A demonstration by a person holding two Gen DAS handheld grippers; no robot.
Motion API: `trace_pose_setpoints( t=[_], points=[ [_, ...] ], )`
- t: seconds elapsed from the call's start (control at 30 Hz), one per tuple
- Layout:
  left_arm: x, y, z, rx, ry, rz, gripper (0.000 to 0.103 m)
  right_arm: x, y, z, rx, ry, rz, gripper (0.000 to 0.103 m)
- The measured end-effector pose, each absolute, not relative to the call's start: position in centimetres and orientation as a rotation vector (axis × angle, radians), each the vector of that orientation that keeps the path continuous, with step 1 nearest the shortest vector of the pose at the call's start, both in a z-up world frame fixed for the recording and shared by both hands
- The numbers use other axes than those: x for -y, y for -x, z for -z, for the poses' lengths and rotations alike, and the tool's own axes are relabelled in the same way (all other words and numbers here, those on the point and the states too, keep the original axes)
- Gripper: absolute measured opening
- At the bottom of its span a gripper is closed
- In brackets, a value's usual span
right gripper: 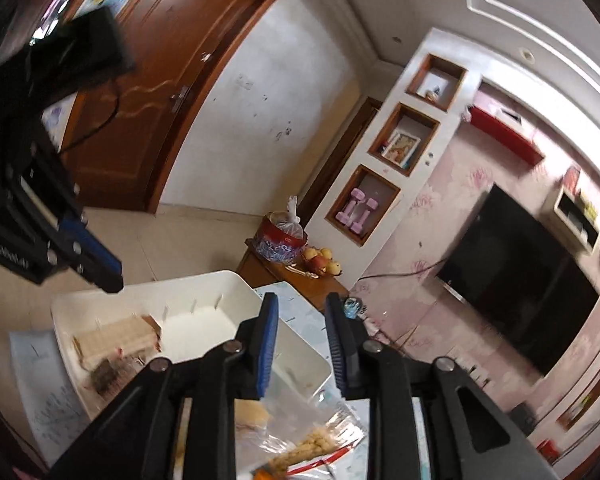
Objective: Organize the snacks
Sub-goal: 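Carry the chocolate bag into the white bin and open the left tool, then move the left tool to the white-orange bar pack while the right tool approaches the LIPO pack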
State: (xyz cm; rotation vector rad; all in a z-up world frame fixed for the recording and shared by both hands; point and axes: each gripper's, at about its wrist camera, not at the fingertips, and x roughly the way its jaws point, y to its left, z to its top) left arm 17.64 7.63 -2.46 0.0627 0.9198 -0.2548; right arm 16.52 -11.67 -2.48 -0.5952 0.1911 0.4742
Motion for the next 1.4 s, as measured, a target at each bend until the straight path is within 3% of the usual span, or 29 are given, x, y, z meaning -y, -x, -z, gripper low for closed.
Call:
trace_pose_setpoints(
  t=[0.13,0.67,0.9,1.4],
  points=[
    [-7.4,-17.2,2.4,-0.918,-0.048,0.261,0.014,13.0,-16.4,2.1,-0.207,0.554,-0.450,0.039],
    [-5.7,-13.2,4.7,-0.979,0.063,0.263,0.029,20.5,-15.6,3.4,-0.403,0.318,-0.313,0.044],
    [-2.7,-11.7,5.1,-0.984,0.065,0.274,0.030,25.6,-15.9,4.7,-0.531,0.148,-0.164,0.056],
    [4.8,-12.4,5.7,-0.974,0.193,0.318,0.049,32.8,-15.1,9.2,-0.699,-0.063,-0.080,0.057]
  ],
)
